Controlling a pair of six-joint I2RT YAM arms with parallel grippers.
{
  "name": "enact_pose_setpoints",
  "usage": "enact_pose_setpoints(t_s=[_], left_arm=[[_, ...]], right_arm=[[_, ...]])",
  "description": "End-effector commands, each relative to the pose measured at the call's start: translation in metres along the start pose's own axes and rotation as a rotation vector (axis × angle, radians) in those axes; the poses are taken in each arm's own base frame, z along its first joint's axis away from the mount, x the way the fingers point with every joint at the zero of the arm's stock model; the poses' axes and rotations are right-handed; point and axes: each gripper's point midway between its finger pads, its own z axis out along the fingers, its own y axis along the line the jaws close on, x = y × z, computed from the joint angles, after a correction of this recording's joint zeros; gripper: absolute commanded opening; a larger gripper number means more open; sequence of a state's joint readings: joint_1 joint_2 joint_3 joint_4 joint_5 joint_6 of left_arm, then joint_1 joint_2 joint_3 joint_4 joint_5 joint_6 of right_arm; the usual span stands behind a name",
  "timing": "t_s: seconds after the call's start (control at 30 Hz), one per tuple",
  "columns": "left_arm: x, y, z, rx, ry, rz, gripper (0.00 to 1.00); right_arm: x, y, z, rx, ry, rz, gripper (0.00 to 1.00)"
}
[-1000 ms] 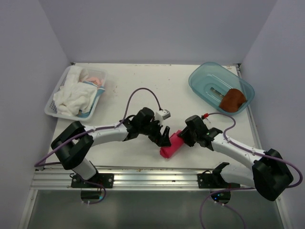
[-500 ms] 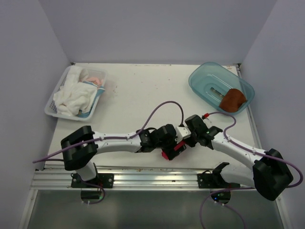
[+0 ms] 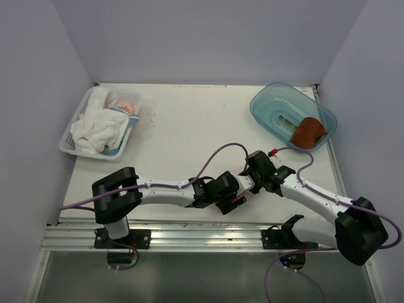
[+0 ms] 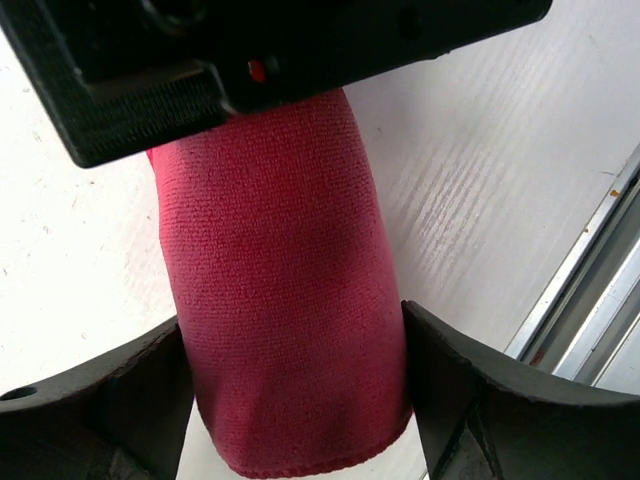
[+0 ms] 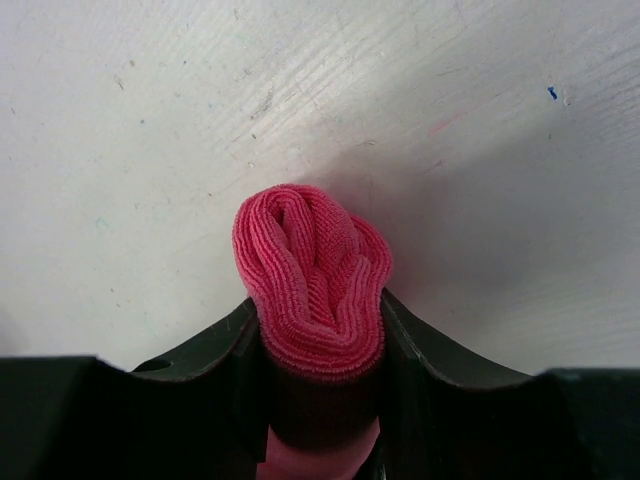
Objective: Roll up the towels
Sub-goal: Roll the towel
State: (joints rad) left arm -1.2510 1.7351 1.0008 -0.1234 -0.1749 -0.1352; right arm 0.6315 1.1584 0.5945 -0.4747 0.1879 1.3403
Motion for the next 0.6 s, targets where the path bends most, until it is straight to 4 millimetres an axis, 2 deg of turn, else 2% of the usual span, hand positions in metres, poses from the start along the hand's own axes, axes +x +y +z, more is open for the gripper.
enact_pose_setpoints(t_s=[0.0,0.17,0.23,0.33,0.4,0.57], left_arm=[[-0.016,0.006,0.001,-0.050,-0.029,0.019,0.79],[-0.017,0.000,0.000,-0.017,-0.025,0.008,0.61],[-0.020,-0.004,-0.002,0.014,-0.037,-0.011,0.56],[-0.023,-0.009,-0.008,0.096,-0.055,-0.065,0.45],[-0.029,-0.006,-0.013,0.170,-0.075,-0.120,0.37],[-0.027,0.005,-0.021,0.325,-0.090,-0.285,0.34]], right_arm=[[-0.010,0.015,-0.006,-0.025,-0.028,0.001,0.42],[-0.011,0.014,-0.007,-0.026,-0.031,-0.011,0.53],[-0.012,0.015,-0.009,-0.031,-0.032,-0.020,0.64],[-0.016,0.015,-0.011,-0.031,-0.036,-0.030,0.74],[-0.021,0.015,-0.015,-0.036,-0.049,-0.027,0.76],[-0.032,0.014,-0.027,-0.052,-0.103,-0.018,0.78]])
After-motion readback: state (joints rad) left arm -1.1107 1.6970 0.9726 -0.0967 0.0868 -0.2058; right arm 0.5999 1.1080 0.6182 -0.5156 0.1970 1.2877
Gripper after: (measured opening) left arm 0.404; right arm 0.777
